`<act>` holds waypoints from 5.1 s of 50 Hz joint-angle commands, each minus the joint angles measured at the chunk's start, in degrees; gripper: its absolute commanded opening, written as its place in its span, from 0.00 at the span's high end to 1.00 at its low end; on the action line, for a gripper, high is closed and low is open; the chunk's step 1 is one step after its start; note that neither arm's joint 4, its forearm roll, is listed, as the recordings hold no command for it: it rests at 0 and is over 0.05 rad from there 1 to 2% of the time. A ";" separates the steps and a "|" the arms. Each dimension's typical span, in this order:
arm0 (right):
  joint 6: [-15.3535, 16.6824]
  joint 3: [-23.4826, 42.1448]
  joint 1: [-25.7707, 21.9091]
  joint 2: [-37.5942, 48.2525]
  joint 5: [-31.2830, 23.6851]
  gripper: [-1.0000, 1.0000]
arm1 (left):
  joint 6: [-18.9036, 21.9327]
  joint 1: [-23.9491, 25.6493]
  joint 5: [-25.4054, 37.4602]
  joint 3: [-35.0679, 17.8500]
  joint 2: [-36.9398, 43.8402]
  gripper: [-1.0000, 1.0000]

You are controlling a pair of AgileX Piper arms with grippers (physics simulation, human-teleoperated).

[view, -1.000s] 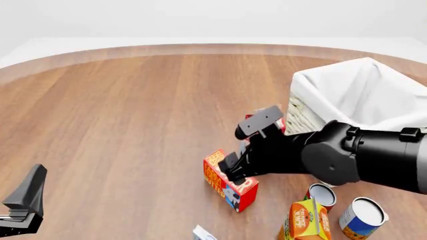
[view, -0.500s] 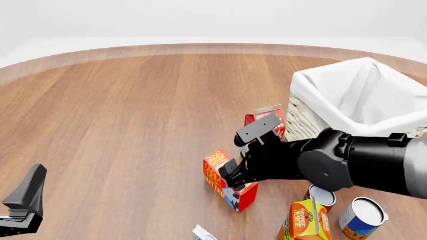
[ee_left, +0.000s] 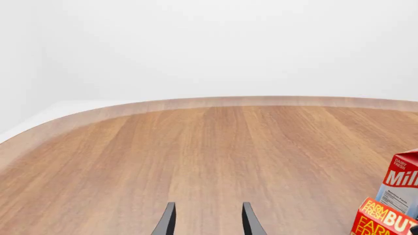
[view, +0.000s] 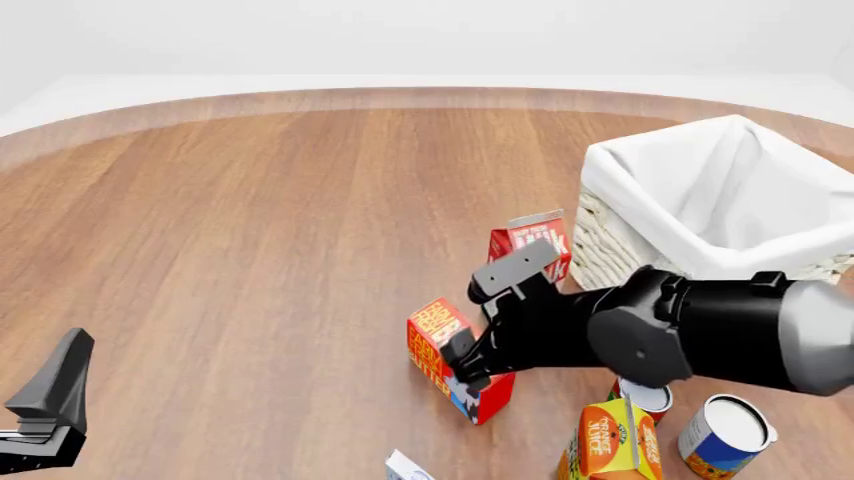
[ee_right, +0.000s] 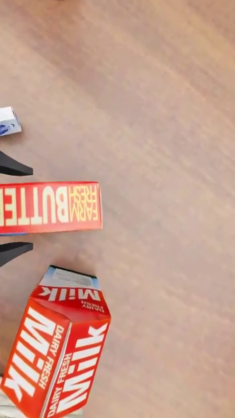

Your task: Pick up the cream cheese box and the butter, and put them in the basket.

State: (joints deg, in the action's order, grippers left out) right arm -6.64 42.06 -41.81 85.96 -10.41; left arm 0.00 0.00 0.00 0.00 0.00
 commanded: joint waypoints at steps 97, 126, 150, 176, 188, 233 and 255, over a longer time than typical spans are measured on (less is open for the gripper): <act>-0.09 1.78 -3.91 -2.60 -1.49 1.00 | 0.00 0.00 0.00 0.00 0.00 0.00; 1.21 6.21 -5.99 -11.16 -6.47 1.00 | 0.00 0.00 0.00 0.00 0.00 0.00; 4.54 13.88 -4.95 -18.21 -13.32 1.00 | 0.00 0.00 0.00 0.00 0.00 0.00; 2.71 15.34 -2.80 -30.18 -16.11 1.00 | 0.00 0.00 0.00 0.00 0.00 0.00; -2.75 15.80 2.67 -32.13 -15.87 1.00 | 0.00 0.00 0.00 0.00 0.00 0.00; -9.54 16.02 17.05 -37.87 -16.00 1.00 | 0.00 0.00 0.00 0.00 0.00 0.00; -12.30 14.84 23.45 -37.22 -16.30 1.00 | 0.00 0.00 0.00 0.00 0.00 0.00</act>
State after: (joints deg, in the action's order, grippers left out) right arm -16.98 56.77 -22.10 48.59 -27.16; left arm 0.00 0.00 0.00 0.00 0.00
